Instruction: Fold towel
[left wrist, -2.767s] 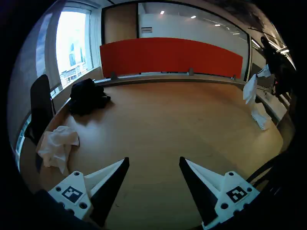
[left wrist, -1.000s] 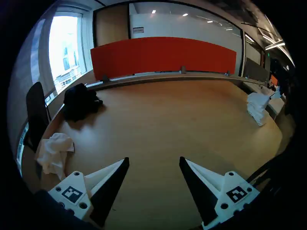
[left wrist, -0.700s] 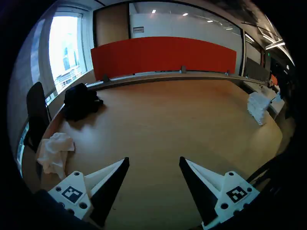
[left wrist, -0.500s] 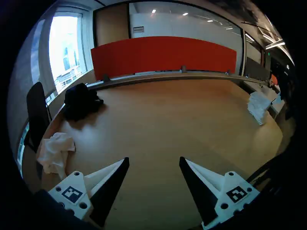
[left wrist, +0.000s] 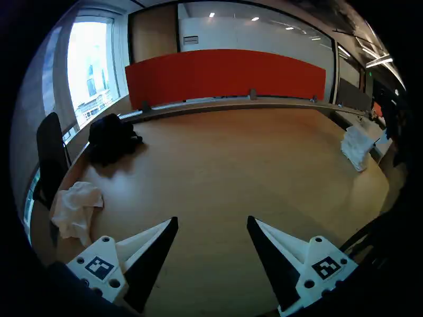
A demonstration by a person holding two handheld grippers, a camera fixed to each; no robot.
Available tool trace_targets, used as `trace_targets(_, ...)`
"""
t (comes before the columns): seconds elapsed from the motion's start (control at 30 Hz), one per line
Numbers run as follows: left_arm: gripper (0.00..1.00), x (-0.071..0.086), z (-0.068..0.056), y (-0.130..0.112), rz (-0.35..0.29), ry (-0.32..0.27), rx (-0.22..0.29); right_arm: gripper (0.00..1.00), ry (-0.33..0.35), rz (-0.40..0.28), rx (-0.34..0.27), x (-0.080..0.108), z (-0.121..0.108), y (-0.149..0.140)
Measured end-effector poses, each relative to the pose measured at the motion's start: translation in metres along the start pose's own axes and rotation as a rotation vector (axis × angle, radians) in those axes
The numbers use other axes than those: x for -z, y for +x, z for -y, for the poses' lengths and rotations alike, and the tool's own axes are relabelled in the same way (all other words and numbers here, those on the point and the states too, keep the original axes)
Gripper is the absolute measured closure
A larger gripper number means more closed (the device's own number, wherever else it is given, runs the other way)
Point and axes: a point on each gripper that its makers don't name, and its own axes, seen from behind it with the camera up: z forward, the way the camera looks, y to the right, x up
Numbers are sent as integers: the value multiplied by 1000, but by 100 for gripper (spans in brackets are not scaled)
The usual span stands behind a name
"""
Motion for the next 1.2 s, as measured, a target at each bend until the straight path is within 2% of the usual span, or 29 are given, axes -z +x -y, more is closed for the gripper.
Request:
trace_targets(1.03, 3, 0, 4, -4, 8, 6, 3, 93, -32, 21, -2, -10, 0, -4)
trace_targets(1.17, 3, 0, 2, -4, 8, 5, 2, 86, -35, 18, -4, -9, -1, -4)
trace_targets(1.2, 3, 0, 2, -4, 7, 4, 2, 75, -36, 17, -4, -9, -1, -3)
